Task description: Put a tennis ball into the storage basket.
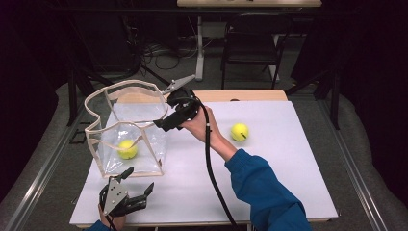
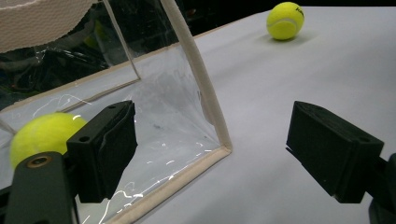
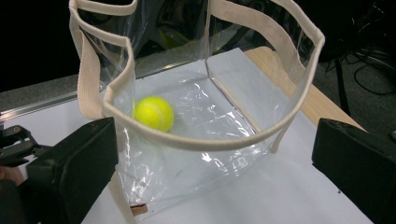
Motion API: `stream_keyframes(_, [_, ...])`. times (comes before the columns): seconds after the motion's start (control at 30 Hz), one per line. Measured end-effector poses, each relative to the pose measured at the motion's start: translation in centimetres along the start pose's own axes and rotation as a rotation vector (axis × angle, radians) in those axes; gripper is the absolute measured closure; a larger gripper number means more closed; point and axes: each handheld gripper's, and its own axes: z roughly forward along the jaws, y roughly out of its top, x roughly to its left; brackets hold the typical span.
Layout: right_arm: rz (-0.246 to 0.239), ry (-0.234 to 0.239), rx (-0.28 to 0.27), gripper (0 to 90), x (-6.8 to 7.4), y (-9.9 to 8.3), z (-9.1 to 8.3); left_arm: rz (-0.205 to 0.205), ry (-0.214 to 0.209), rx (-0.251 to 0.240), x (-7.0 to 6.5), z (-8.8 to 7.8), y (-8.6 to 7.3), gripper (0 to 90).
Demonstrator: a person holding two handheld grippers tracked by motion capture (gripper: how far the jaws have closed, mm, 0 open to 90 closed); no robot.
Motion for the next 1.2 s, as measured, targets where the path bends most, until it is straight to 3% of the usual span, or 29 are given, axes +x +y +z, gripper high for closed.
stream_keyframes(0.5, [0.008,-0.019,-0.006,0.0,-0.7,-3.2,-2.7,0.001,0.000,0.003,0.0,0.1,0.0,15.8])
stream_keyframes(0.83, [0.010,-0.061,0.011,0.0,-1.4,-5.4,-3.8,0.000,0.001,0.003,-0.1,0.1,0.0,15.9])
stream_keyframes(1.2, [-0.001,-0.052,0.006,0.0,-1.3,-7.7,-4.9,0.000,0.000,0.001,0.0,0.1,0.0,15.9])
